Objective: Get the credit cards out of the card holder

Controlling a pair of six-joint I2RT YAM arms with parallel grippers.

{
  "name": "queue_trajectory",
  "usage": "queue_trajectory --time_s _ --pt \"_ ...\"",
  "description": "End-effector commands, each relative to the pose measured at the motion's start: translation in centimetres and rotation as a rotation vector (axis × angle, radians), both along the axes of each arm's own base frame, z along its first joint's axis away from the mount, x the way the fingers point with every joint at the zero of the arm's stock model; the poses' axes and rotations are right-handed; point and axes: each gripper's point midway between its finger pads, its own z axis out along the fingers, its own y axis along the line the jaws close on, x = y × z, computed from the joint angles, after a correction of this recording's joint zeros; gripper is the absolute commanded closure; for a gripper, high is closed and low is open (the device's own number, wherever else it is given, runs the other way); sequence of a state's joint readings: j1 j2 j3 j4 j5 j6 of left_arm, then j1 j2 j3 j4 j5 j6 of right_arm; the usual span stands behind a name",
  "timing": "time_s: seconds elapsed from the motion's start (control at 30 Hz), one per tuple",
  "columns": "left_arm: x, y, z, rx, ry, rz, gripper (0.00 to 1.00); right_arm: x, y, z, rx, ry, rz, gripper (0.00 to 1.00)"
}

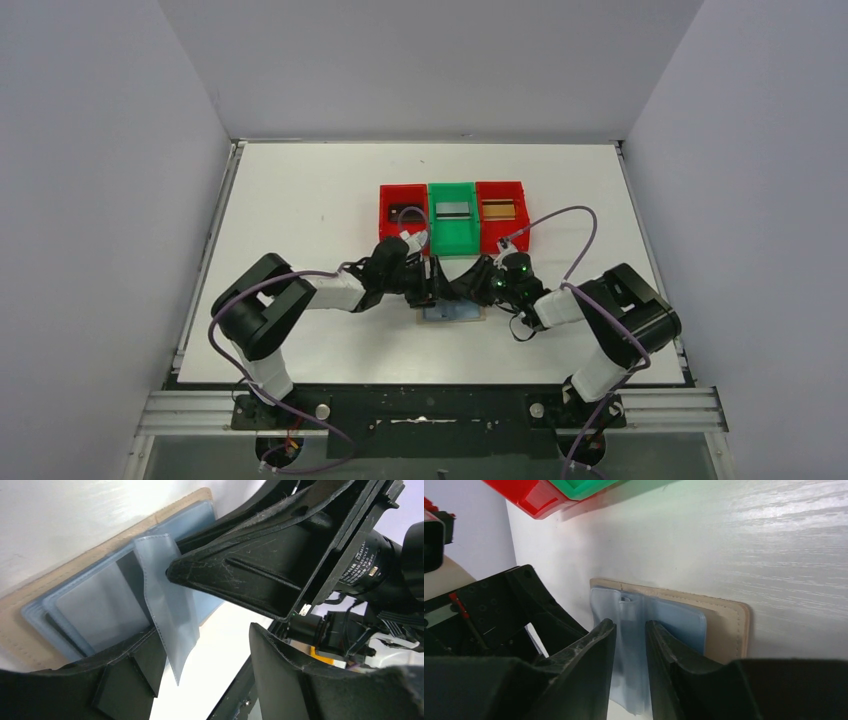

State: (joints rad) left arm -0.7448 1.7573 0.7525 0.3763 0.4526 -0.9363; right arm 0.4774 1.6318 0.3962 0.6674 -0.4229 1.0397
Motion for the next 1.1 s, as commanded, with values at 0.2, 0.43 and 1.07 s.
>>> queue_trajectory --time_s 0.2,0.43,1.07 --pt "-0.3 -2.9 5.3 -0.256 -0.070 -0.093 0.46 2.0 -1.2 3.3 -0.046 -0.078 -0.057 0.52" --pt "0.0 -4.4 5.5 -0.310 -0.061 -0.141 0.46 2.4 -6.6 3.9 -0.286 -0.061 -0.255 0.43" --pt "3.0 1.2 4.1 0.114 -0.247 0.149 0.44 2.2 -9.5 10.1 -0.290 -0.238 -0.328 0.42"
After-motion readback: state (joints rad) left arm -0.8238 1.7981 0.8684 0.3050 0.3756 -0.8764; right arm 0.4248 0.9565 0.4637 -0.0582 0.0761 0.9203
